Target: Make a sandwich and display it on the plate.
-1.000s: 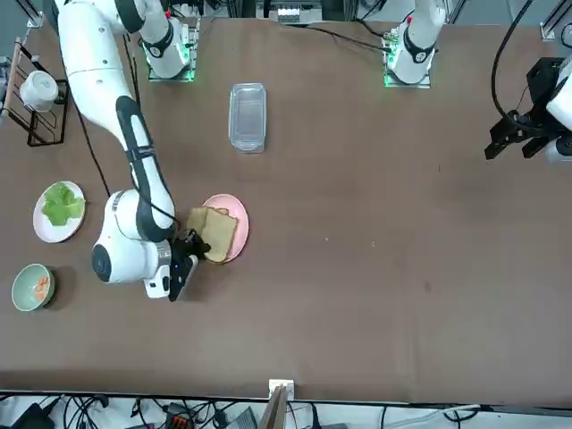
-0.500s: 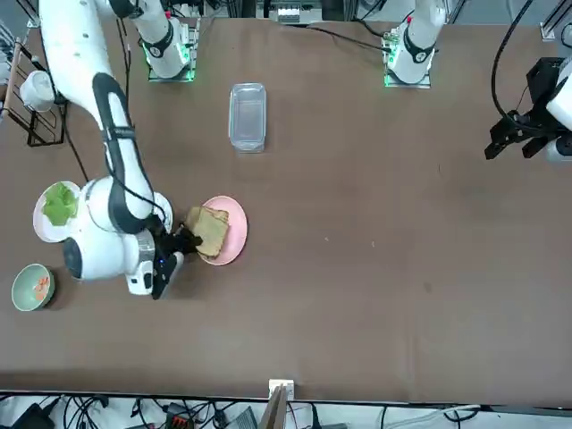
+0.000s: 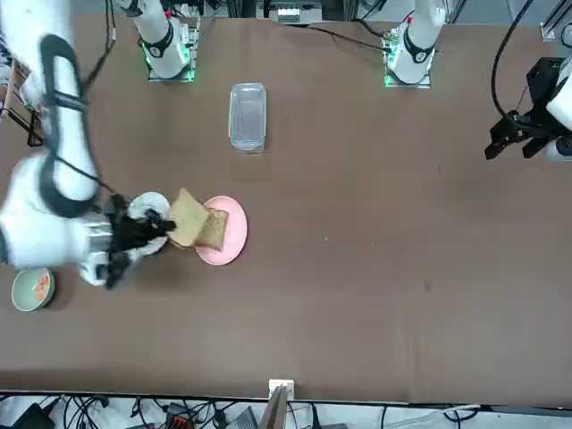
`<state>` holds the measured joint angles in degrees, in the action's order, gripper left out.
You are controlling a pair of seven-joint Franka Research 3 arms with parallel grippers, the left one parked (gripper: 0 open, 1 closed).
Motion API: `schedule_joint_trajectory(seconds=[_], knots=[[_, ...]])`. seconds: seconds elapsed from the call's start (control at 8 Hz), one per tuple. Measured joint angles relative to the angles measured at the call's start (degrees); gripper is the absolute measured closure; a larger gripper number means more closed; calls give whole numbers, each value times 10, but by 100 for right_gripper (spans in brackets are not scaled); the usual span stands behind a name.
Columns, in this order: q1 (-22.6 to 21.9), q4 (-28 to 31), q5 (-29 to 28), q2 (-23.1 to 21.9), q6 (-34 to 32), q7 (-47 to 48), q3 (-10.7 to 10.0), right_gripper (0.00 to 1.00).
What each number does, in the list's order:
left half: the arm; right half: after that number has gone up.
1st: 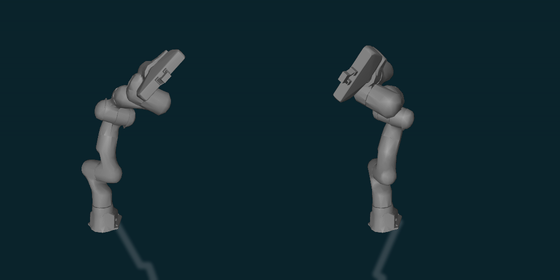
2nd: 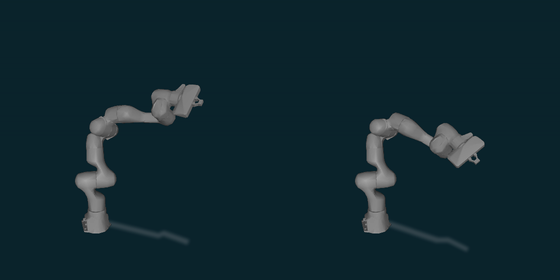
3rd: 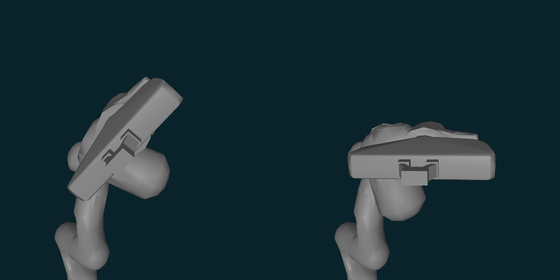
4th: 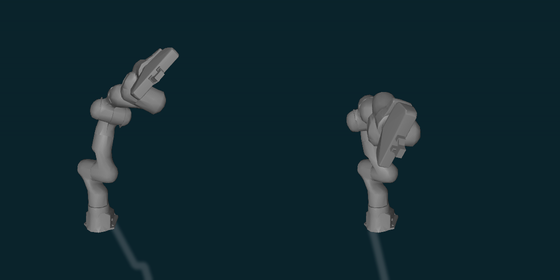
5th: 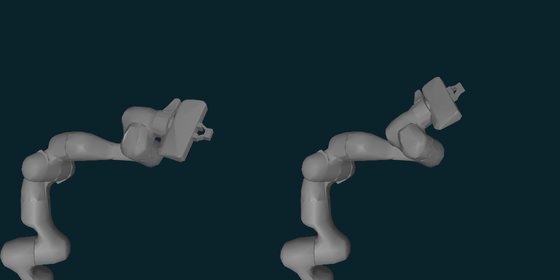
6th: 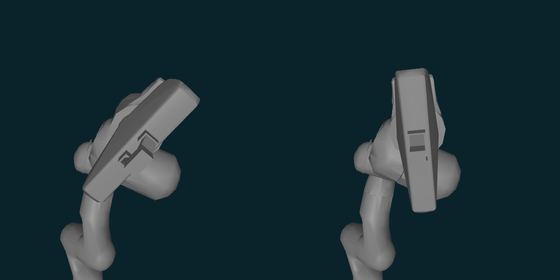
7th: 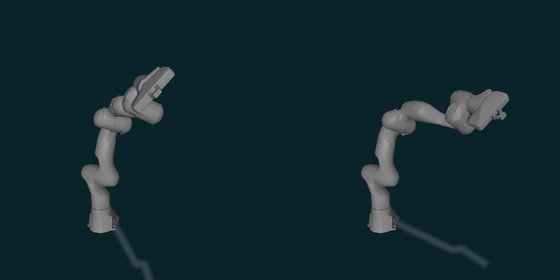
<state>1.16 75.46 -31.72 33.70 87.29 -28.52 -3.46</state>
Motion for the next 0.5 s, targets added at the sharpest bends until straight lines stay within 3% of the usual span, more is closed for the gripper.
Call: schedule_joint_trajectory(seconds=[0.25,0.5], knots=[[82,2,0,-7,-17,6,-4,93],[106,46,0,-35,14,17,-36,93]])
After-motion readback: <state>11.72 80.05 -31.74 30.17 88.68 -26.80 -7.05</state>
